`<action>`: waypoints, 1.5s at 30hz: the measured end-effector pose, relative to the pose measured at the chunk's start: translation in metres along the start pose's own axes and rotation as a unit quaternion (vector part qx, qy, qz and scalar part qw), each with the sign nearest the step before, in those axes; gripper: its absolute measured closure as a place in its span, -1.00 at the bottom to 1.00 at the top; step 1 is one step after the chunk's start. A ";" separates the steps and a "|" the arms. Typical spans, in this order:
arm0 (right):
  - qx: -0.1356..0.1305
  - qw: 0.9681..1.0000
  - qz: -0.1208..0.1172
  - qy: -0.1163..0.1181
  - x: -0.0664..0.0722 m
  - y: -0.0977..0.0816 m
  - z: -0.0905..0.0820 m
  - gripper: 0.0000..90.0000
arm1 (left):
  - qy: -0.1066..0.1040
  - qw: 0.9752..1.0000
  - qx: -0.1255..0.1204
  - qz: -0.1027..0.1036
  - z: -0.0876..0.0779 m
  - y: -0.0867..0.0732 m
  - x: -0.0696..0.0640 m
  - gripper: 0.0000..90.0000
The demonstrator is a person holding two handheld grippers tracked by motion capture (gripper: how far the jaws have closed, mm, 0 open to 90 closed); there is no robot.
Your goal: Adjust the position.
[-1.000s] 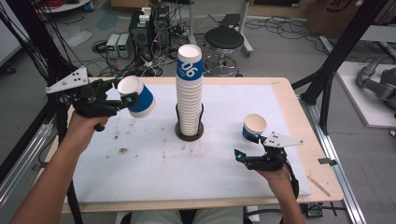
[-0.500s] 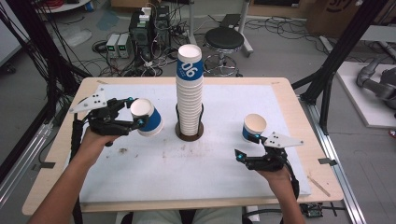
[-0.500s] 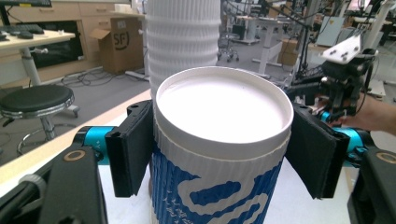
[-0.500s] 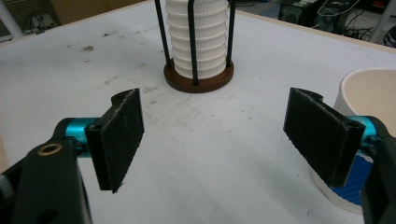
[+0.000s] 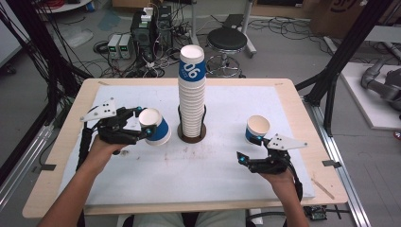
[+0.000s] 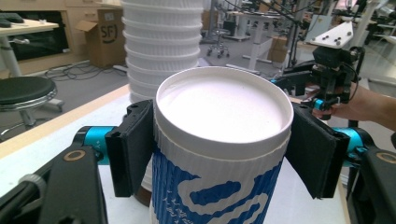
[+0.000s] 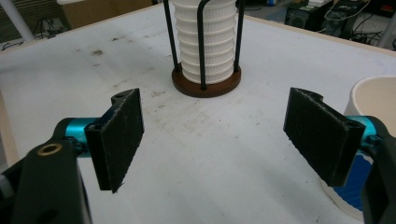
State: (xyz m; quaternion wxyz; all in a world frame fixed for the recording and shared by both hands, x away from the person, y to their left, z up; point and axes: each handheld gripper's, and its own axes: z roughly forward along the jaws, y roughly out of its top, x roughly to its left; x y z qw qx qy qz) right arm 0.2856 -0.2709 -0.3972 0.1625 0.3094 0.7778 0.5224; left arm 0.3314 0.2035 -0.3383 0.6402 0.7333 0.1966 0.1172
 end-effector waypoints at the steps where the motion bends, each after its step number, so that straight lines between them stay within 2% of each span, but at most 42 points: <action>1: -0.001 1.000 -0.001 0.001 0.000 0.000 0.000 -0.54 | -0.002 1.000 -0.001 -0.001 0.001 -0.001 -0.001 -0.36; 7: -0.004 1.000 -0.005 0.011 0.002 0.000 0.000 -0.54 | -0.018 1.000 0.001 0.000 0.008 -0.010 -0.009 -0.36; 12: -0.006 0.999 -0.010 0.032 0.007 0.001 0.002 -0.54 | -0.030 1.000 -0.002 0.001 0.016 -0.016 -0.016 -0.36; 21: -0.014 0.998 -0.014 0.055 0.014 0.006 0.008 -0.54 | -0.049 0.999 -0.003 0.003 0.026 -0.020 -0.025 -0.36; 27: -0.016 0.997 -0.020 0.079 0.021 0.009 0.013 -0.54 | -0.065 0.998 0.000 0.004 0.034 -0.023 -0.029 -0.36; 34: -0.009 0.993 -0.037 0.109 0.030 0.014 0.023 -0.54 | -0.085 0.996 0.003 0.005 0.045 -0.024 -0.036 -0.36; 37: -0.004 0.992 -0.037 0.123 0.034 0.016 0.030 -0.54 | -0.093 0.996 0.003 0.005 0.050 -0.024 -0.039 -0.36; 45: 0.008 0.985 -0.061 0.160 0.049 0.026 0.054 -0.54 | -0.111 0.994 0.006 0.010 0.059 -0.025 -0.045 -0.36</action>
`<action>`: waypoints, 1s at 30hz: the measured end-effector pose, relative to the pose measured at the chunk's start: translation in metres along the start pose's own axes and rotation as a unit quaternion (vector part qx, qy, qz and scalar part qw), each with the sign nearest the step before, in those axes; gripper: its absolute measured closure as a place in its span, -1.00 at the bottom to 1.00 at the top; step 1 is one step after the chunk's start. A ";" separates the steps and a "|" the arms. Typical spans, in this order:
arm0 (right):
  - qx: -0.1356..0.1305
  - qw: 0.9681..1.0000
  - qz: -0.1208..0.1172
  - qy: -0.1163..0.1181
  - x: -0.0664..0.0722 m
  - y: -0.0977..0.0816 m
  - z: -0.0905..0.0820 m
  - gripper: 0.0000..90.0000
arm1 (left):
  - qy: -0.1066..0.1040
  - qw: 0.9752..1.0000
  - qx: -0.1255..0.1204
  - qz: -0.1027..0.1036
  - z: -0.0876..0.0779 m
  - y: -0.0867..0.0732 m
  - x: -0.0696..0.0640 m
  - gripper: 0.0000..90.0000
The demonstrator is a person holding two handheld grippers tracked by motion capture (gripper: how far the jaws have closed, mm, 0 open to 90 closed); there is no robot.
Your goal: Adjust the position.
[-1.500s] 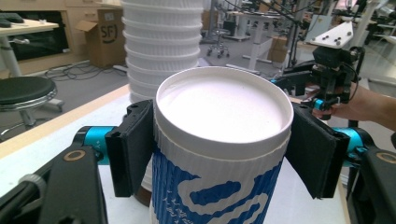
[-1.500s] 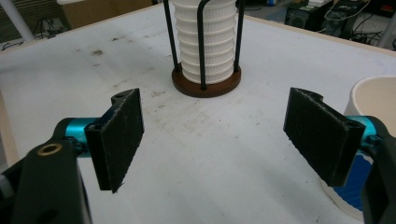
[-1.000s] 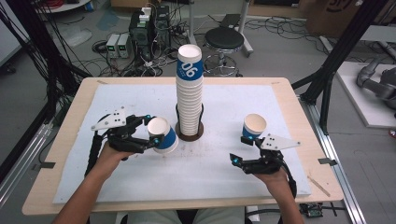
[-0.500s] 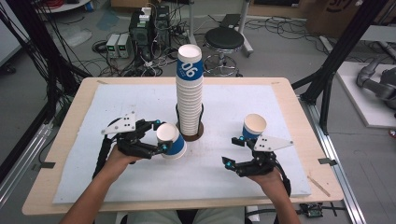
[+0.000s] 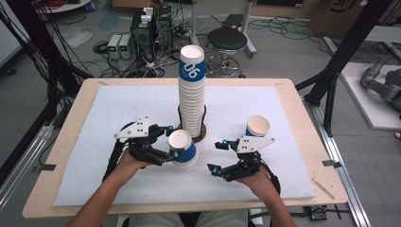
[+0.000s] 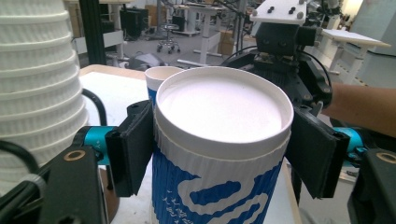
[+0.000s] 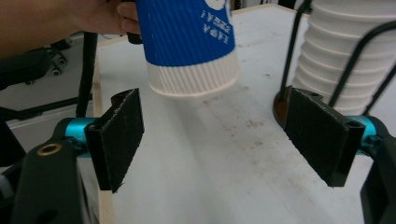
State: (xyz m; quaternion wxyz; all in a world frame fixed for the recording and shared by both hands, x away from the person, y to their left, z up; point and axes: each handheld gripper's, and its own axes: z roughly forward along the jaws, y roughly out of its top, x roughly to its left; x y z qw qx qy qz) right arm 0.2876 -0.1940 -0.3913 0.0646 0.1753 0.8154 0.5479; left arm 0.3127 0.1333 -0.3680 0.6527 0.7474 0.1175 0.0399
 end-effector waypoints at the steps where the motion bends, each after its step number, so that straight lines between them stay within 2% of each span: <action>1: 0.001 1.000 -0.005 0.002 0.000 0.001 0.003 -0.54 | -0.003 1.000 -0.001 0.000 0.001 0.000 -0.001 -0.36; 4: 0.005 1.000 -0.010 0.017 0.002 0.004 0.009 -0.54 | -0.010 1.000 -0.001 0.001 0.004 0.001 -0.002 -0.36; 16: 0.005 0.999 -0.027 0.046 0.004 0.008 0.027 -0.54 | -0.035 0.999 0.001 0.002 0.014 0.001 -0.007 -0.36; 24: 0.006 0.998 -0.036 0.055 0.006 0.010 0.034 -0.54 | -0.050 0.999 -0.004 0.005 0.021 0.002 -0.010 -0.35; 27: 0.003 0.998 -0.036 0.048 0.007 0.009 0.035 -0.56 | -0.056 0.998 -0.004 0.006 0.023 0.003 -0.011 -0.35; 28: 0.005 0.998 -0.032 0.059 0.008 0.008 0.035 -0.56 | -0.057 0.998 -0.005 0.006 0.023 0.003 -0.010 -0.35; 30: 0.001 0.998 -0.034 0.053 0.007 0.007 0.035 -0.56 | -0.059 0.998 -0.008 0.006 0.023 0.003 -0.011 -0.35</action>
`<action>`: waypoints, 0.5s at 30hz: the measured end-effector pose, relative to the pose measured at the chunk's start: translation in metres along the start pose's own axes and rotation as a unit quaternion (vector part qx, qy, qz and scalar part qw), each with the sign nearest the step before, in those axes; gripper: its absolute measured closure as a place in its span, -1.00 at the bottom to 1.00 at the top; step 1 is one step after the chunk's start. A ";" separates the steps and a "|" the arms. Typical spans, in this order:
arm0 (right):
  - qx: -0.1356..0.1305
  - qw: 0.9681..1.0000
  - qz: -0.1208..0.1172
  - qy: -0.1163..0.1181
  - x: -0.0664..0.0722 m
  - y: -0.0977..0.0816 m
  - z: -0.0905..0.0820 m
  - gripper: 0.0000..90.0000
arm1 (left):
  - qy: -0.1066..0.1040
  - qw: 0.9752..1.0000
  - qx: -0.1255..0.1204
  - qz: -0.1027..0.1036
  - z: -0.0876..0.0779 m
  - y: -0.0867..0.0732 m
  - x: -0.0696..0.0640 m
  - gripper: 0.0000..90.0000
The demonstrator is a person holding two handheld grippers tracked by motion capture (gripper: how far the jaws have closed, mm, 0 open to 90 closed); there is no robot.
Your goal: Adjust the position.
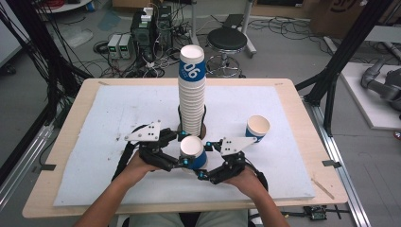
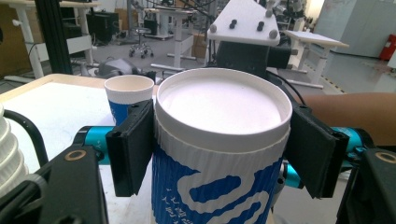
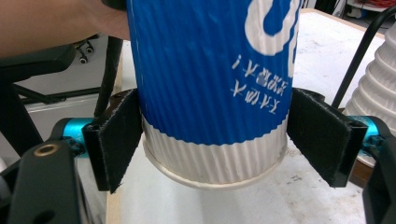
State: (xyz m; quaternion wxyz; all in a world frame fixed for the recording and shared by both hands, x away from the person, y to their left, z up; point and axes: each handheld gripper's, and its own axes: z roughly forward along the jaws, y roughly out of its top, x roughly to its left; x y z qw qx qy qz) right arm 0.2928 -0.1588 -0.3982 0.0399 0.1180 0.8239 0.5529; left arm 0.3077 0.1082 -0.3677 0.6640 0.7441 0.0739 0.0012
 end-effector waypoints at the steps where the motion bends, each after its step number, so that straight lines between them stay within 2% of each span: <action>1: -0.001 1.000 0.003 0.008 0.001 -0.001 0.000 -0.56 | -0.001 1.000 0.000 0.000 0.000 0.000 0.000 -0.35; 4: -0.004 1.000 -0.005 -0.002 0.001 -0.001 0.000 -0.56 | -0.003 1.000 -0.003 -0.001 0.000 0.000 0.000 -0.35; 7: -0.011 1.000 -0.005 0.001 0.001 -0.002 -0.002 -0.55 | -0.004 1.000 -0.006 0.000 0.000 0.000 0.000 -0.35; 11: -0.013 1.000 -0.012 0.001 0.000 -0.002 -0.004 -0.44 | -0.004 1.000 -0.010 0.002 -0.001 0.001 0.001 -0.34; 15: -0.010 1.000 -0.023 -0.009 0.001 0.001 -0.007 -0.32 | -0.002 1.000 -0.012 0.003 -0.003 0.001 0.002 -0.33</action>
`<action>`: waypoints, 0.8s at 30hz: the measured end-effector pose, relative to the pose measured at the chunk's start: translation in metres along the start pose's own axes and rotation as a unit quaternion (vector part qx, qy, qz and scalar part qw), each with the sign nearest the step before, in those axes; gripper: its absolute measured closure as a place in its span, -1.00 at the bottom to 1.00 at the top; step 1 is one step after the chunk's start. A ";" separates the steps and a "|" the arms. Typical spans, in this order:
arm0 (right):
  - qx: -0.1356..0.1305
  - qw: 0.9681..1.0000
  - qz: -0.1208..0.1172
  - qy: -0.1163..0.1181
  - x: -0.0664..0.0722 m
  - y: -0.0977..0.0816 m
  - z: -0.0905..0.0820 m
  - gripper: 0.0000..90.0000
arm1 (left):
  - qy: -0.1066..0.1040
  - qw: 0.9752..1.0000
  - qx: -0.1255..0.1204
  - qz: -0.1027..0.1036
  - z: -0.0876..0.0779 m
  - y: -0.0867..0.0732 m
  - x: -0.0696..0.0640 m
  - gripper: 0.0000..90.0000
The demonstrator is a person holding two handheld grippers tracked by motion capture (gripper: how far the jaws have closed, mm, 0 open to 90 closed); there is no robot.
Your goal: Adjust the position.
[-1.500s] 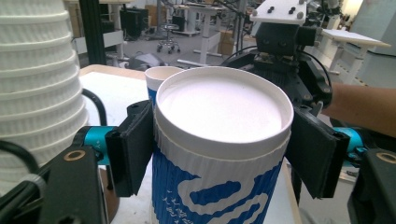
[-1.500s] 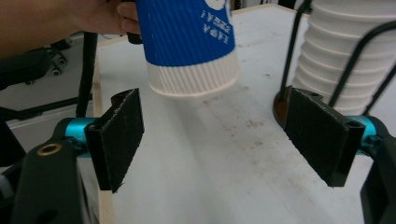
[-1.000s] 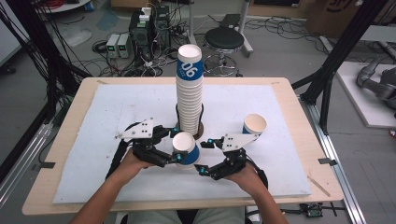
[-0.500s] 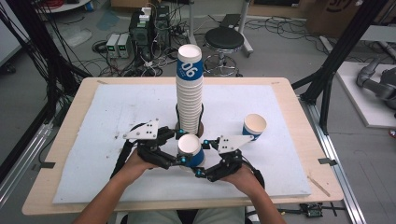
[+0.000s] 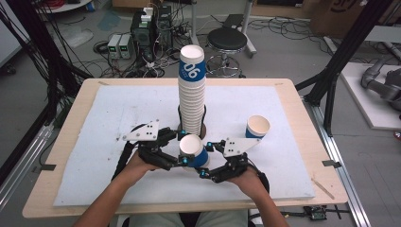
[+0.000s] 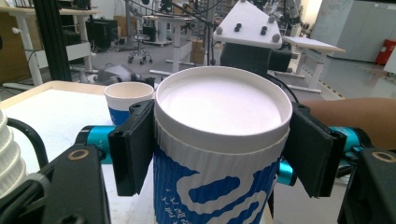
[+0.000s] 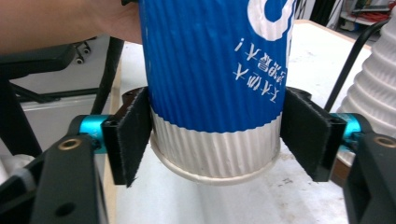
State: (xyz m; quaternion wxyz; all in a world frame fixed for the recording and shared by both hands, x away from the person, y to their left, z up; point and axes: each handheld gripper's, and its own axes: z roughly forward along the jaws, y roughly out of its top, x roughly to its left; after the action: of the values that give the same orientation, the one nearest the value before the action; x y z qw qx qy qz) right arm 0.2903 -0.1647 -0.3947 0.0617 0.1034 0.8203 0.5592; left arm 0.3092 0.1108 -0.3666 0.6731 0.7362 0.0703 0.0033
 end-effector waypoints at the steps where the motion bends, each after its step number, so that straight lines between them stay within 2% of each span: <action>1: 0.002 1.000 -0.001 -0.003 0.000 0.001 -0.001 -0.31 | -0.001 1.000 0.000 -0.001 0.000 0.000 0.000 -0.32; 5: 0.022 1.000 -0.006 -0.003 0.000 0.005 -0.002 -0.27 | -0.002 1.000 0.009 -0.005 -0.002 -0.001 0.001 -0.33; 7: 0.036 0.999 -0.010 0.000 -0.001 0.008 -0.002 -0.27 | 0.003 1.000 0.024 0.003 -0.002 -0.001 0.000 -0.35; 10: 0.053 0.998 -0.016 0.006 0.000 0.013 -0.003 -0.26 | 0.017 0.999 0.044 -0.005 -0.001 -0.001 -0.001 -0.56; 13: 0.072 0.997 -0.030 0.002 -0.002 0.020 -0.006 -0.26 | 0.022 0.998 0.051 -0.011 -0.004 0.001 0.000 -0.61; 15: 0.086 0.996 -0.035 0.001 -0.003 0.025 -0.009 -0.26 | 0.024 0.998 0.060 -0.008 -0.006 0.004 0.000 -0.61; 20: 0.133 0.990 -0.055 -0.001 -0.007 0.038 -0.013 -0.26 | 0.019 0.997 0.077 0.003 -0.011 0.014 0.000 -0.61; 24: 0.175 0.982 -0.074 -0.001 -0.007 0.049 -0.012 -0.26 | 0.021 0.996 0.091 0.006 -0.013 0.020 0.001 -0.61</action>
State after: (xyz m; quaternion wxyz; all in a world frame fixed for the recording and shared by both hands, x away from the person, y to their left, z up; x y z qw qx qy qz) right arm 0.2997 -0.1599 -0.3453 0.0849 0.0522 0.9106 0.4011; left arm 0.3107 0.1223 -0.3455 0.6018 0.7945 0.0798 0.0162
